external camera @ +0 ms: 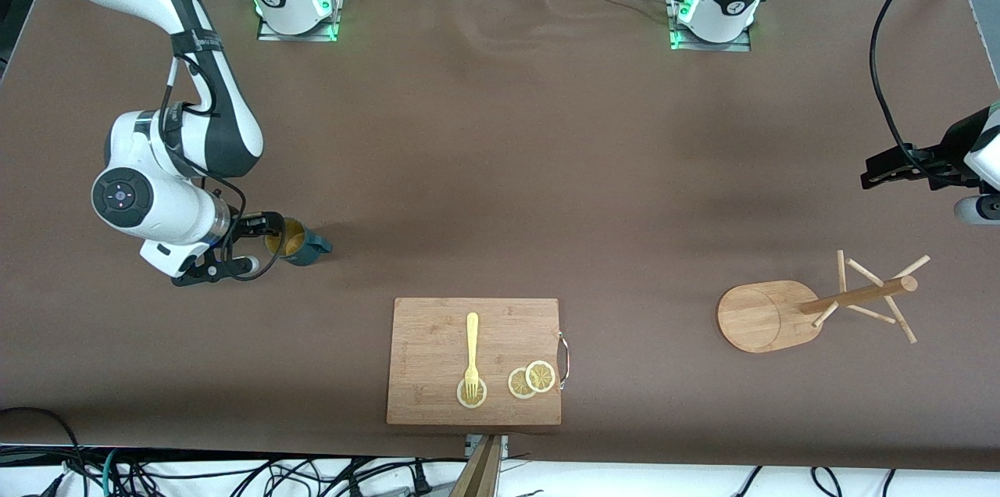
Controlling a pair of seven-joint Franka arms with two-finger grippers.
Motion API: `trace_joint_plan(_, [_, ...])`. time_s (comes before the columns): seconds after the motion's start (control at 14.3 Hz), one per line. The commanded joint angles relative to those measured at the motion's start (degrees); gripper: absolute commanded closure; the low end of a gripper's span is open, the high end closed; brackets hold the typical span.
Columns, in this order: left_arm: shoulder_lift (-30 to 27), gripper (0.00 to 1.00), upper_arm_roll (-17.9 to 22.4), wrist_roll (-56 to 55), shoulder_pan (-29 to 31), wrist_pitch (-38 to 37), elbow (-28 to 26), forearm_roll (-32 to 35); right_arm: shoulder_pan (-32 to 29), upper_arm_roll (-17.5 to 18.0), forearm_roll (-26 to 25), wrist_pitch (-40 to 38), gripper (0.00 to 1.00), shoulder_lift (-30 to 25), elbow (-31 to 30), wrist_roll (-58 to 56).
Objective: Pass cup and hang on rack
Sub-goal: 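Reach the right gripper down to the teal mug and grasp its rim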
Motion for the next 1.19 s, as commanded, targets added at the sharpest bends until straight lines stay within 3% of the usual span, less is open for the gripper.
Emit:
trace_joint_plan(0.0, [0.83, 0.0, -0.1, 0.36, 0.82, -1.25, 1.96, -1.97, -0.28, -0.06, 0.06, 6.12, 0.05, -0.34, -5.27, 0.38])
trace_joint_plan(0.14, [0.83, 0.0, -0.1, 0.36, 0.73, -1.25, 1.96, -1.97, -0.54, -0.15, 0.32, 7.2, 0.09, 0.98, -5.37, 0.82])
trace_joint_plan(0.28, [1.01, 0.0, -0.1, 0.36, 0.82, -1.25, 1.96, -1.97, -0.9, -0.15, 2.24, 7.2, 0.21, 1.34, -5.46, 0.73])
trace_joint_plan(0.77, [1.1, 0.0, -0.1, 0.36, 0.82, -1.33, 2.05, -2.32, -0.37, 0.03, 4.71, 6.5, 0.98, 2.04, -5.46, 3.01])
trace_joint_plan(1.12, [1.18, 0.0, -0.1, 0.28, 0.91, -1.25, 2.05, -3.03, 0.86, 1.34, 4.8, 3.44, 1.0, 1.43, -3.01, 3.01])
